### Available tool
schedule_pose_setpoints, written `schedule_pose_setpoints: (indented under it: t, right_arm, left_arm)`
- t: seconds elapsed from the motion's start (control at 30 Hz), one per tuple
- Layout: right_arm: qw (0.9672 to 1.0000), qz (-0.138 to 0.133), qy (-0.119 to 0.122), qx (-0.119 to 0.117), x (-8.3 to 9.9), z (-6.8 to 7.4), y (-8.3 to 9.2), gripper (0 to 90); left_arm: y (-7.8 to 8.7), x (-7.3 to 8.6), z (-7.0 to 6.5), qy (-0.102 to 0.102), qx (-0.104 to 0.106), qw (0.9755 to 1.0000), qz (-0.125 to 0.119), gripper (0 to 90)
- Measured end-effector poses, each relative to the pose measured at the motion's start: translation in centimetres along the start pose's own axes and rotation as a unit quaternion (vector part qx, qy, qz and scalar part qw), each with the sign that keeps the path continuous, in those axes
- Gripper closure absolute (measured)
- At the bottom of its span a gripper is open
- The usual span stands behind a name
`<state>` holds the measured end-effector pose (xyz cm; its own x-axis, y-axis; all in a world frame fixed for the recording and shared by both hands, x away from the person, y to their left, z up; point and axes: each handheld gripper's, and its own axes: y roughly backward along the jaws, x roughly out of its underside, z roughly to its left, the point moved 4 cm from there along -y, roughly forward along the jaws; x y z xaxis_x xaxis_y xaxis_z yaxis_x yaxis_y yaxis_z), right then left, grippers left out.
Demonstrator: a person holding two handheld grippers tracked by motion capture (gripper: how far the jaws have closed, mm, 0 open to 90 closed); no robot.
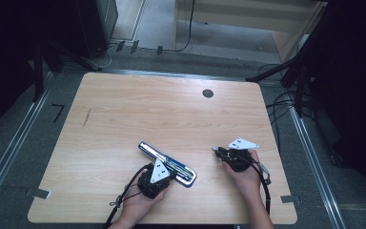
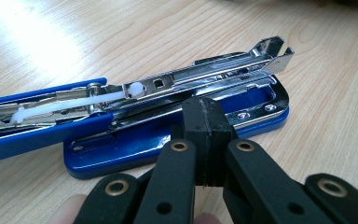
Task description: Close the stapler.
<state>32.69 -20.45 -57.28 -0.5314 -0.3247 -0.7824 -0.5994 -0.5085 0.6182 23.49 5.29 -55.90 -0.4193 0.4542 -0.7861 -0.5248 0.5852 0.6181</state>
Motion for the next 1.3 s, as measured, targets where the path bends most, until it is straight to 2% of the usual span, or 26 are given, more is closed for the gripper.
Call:
schedule_pose_setpoints:
  t: [0.2, 0.73, 1.03, 1.3]
  right_arm:
    - [1.0000, -0.008, -0.003, 0.005, -0.2, 0.0, 0.2, 80.0]
    - [0.9997, -0.019, 0.007, -0.011, -1.0, 1.4, 1.1, 80.0]
    - [0.9993, -0.024, 0.013, -0.023, -1.4, 2.5, 1.6, 80.0]
    - [0.9984, -0.031, 0.026, -0.039, -2.0, 4.2, 2.3, 80.0]
  left_arm:
    - [0.0, 0.0, 0.0, 0.000, 0.000, 1.0000, 0.000, 90.0]
    - [0.0, 0.0, 0.0, 0.001, 0.002, 1.0000, -0.001, 90.0]
    - [0.0, 0.0, 0.0, 0.000, 0.002, 1.0000, 0.000, 90.0]
    - [0.0, 0.0, 0.0, 0.000, 0.001, 1.0000, 0.000, 90.0]
